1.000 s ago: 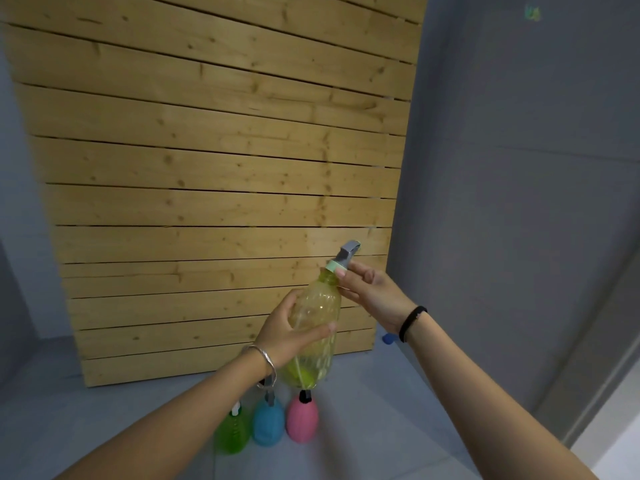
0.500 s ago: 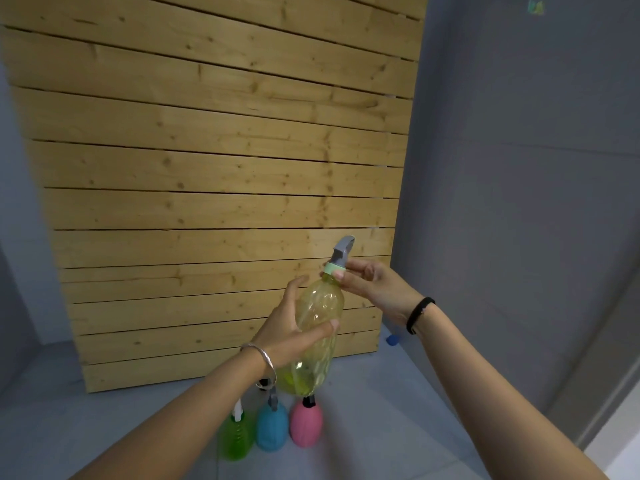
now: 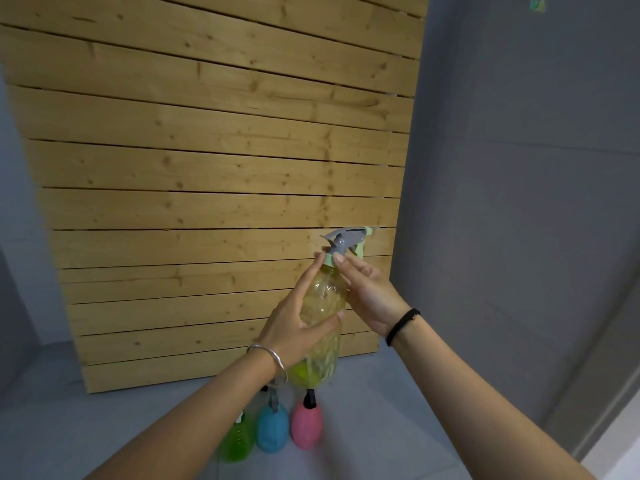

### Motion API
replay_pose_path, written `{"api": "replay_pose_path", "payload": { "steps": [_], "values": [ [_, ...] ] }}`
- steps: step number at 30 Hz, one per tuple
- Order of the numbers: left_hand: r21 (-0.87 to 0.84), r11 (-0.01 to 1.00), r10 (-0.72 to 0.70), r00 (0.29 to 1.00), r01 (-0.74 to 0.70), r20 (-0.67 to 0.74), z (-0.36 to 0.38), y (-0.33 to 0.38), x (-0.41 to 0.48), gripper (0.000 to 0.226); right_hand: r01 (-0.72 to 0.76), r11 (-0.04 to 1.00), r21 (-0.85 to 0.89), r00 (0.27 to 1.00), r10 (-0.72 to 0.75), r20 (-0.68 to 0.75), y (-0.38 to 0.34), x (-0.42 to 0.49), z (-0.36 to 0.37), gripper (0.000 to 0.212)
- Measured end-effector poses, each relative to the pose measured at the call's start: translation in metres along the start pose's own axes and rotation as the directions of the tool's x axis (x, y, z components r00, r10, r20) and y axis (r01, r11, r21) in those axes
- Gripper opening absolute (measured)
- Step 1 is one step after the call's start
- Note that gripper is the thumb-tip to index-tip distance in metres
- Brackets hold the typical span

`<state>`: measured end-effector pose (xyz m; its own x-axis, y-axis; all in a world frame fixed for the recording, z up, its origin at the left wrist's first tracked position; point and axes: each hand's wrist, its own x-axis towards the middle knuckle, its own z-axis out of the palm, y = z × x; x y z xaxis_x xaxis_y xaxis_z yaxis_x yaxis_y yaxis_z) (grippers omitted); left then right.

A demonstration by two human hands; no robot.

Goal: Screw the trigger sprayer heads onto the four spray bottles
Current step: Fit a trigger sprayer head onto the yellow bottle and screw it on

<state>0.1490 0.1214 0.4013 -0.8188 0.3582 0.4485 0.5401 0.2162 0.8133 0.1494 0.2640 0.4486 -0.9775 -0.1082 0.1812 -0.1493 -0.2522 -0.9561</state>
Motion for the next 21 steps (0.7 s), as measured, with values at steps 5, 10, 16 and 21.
{"api": "replay_pose_path", "payload": {
  "steps": [5,10,16,21],
  "values": [
    [0.024,1.000,-0.005,1.000,0.006,-0.023,-0.001,-0.002,-0.002,0.082,-0.006,0.995,0.104,0.994,0.017,-0.107,0.014,0.002,0.009,0.020],
    [-0.035,0.999,-0.027,0.999,0.026,-0.038,-0.004,-0.002,0.000,0.081,-0.043,0.981,0.188,0.999,0.044,-0.006,0.015,0.002,0.007,0.038],
    [-0.041,0.999,-0.015,0.999,0.014,-0.032,-0.002,0.001,0.001,0.081,-0.015,0.963,0.268,0.989,0.054,-0.139,0.012,0.006,0.010,0.032],
    [-0.029,1.000,-0.005,1.000,0.005,-0.011,-0.006,0.002,0.004,0.081,-0.016,0.983,0.181,0.996,0.032,-0.086,0.007,0.004,0.009,0.043]
  ]
}}
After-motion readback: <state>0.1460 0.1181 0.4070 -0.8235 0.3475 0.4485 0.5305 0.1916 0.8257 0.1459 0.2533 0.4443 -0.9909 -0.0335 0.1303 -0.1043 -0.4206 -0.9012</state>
